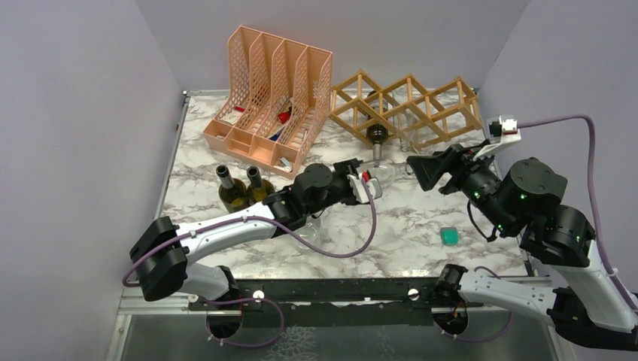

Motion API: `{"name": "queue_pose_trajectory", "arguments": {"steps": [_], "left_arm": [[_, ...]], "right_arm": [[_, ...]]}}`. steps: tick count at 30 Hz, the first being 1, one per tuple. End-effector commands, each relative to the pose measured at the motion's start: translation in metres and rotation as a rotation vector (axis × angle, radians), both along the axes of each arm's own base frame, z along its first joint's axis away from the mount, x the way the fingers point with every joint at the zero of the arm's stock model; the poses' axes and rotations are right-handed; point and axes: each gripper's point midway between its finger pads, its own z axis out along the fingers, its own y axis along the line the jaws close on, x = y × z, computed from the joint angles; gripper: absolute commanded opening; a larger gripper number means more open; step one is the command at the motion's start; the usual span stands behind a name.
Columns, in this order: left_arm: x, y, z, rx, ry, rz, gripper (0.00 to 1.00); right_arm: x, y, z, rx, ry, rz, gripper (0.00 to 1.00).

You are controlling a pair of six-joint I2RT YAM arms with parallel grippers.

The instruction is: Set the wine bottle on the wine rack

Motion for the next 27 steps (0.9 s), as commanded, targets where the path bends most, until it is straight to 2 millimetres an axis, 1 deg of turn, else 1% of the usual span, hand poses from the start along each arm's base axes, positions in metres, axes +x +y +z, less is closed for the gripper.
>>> {"name": "queue_pose_trajectory", "arguments": {"steps": [1,3,5,7,9,12,15,19,24,27], "left_arm": [[-0.001,-0.005,0.061,0.03,-0.372,-0.099,0.0],[0.001,-0.006,0.069,0.06,-0.461,-0.107,0.0],[0.003,-0.008,0.079,0.101,-0.557,-0.113,0.0],[0.006,-0.01,0.092,0.129,-0.67,-0.115,0.0],[0.006,-0.015,0.111,0.122,-0.744,-0.119,0.0],[0.003,-0.02,0.123,0.141,-0.84,-0.15,0.0],[0.0,-0.022,0.126,0.163,-0.901,-0.167,0.0],[-0.01,-0.026,0.12,0.172,-0.939,-0.224,0.0],[-0.014,-0.029,0.115,0.192,-0.964,-0.242,0.0],[-0.015,-0.029,0.113,0.2,-0.976,-0.248,0.0]], "right_arm": [[-0.013,-0.014,-0.005,-0.075,0.024,0.029,0.72],[-0.016,-0.014,-0.004,-0.082,0.023,0.044,0.72],[-0.021,-0.01,-0.007,-0.108,0.035,0.085,0.72],[-0.023,-0.006,-0.015,-0.142,0.057,0.114,0.72],[-0.023,-0.001,-0.026,-0.178,0.084,0.131,0.72],[-0.023,0.005,-0.038,-0.209,0.119,0.15,0.72],[-0.021,0.008,-0.047,-0.225,0.138,0.149,0.72],[-0.015,0.01,-0.062,-0.273,0.164,0.126,0.72],[-0.016,0.026,-0.077,-0.29,0.187,0.185,0.72],[-0.013,0.032,-0.092,-0.304,0.215,0.185,0.72]]}}
